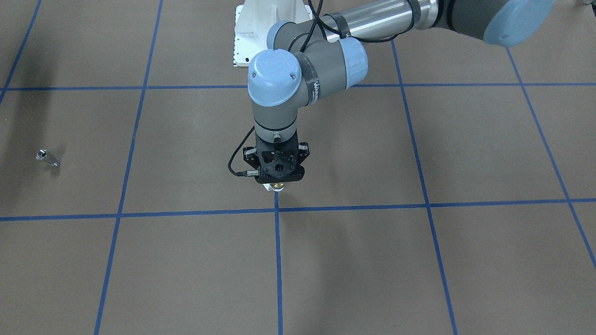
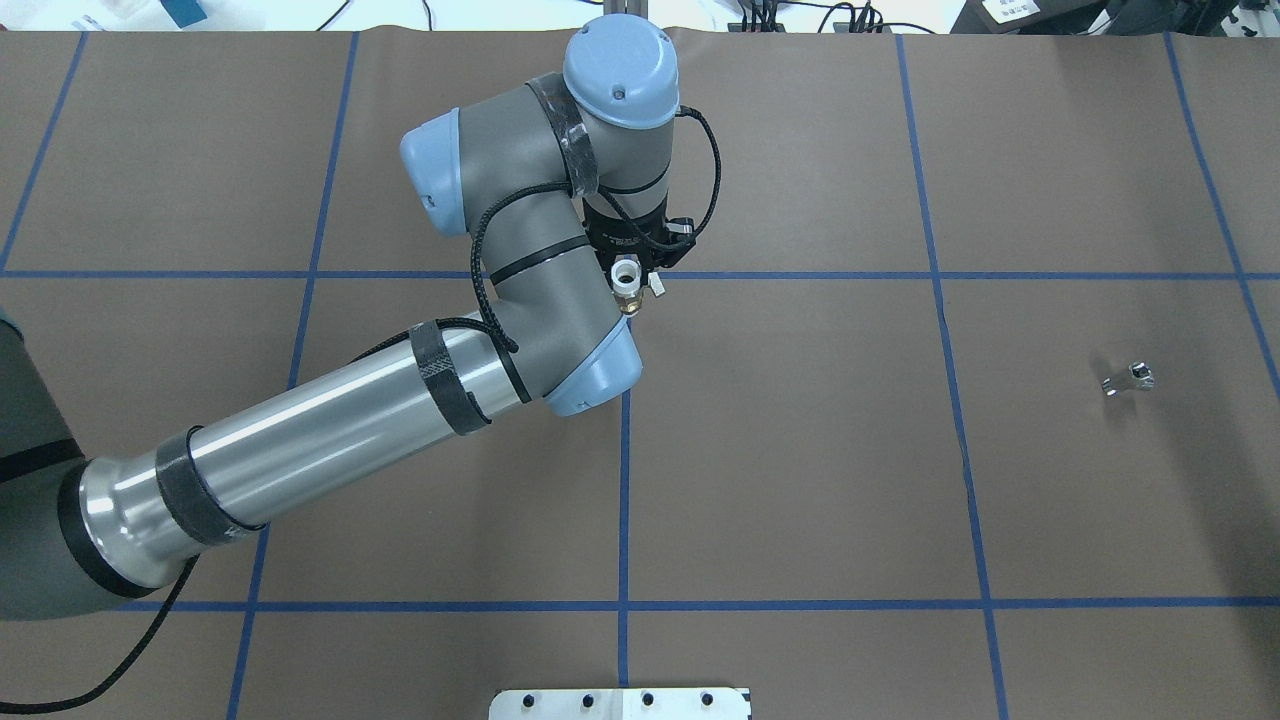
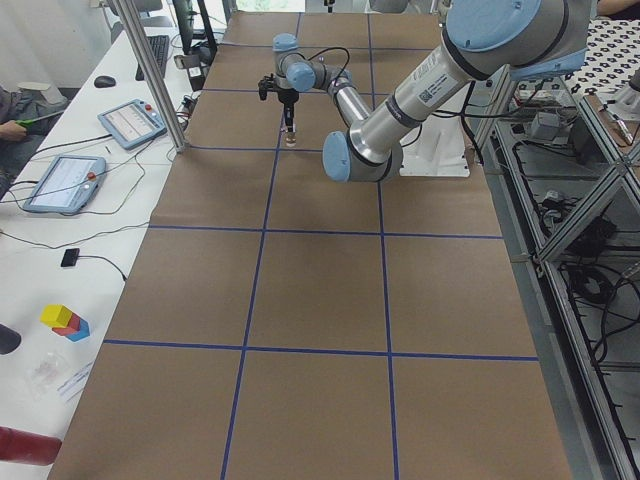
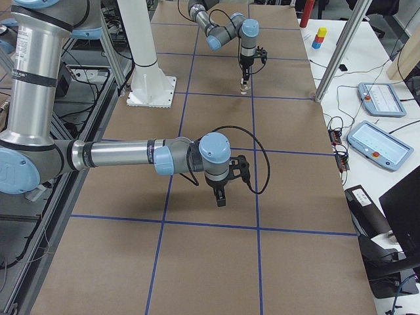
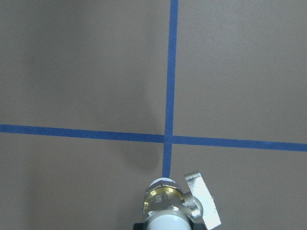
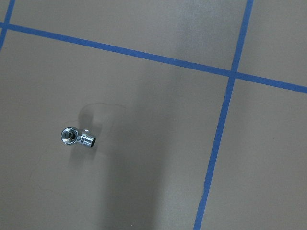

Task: Assemble PPR valve and pipe with both arms
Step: 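Lift the white valve with the left gripper and carry it toward table center, then set the valve upright at table center and open the left gripper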

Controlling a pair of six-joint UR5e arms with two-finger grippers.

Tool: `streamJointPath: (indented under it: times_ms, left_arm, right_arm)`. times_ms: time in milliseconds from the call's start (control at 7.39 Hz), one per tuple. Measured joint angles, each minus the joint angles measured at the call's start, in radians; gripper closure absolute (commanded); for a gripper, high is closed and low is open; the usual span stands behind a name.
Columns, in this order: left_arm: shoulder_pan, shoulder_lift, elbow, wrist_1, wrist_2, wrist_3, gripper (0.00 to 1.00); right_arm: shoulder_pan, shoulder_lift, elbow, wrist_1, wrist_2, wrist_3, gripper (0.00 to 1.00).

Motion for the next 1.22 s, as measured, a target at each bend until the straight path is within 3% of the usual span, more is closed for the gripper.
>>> streamJointPath:
  times_ms: [1217]
  left_arm:
    - [0.02, 0.007, 0.034, -0.039, -0.001, -0.025, 1.0]
  right_arm:
    - [-0.005, -0.001, -0.001, 0.0, 0.002, 0.0, 0.0]
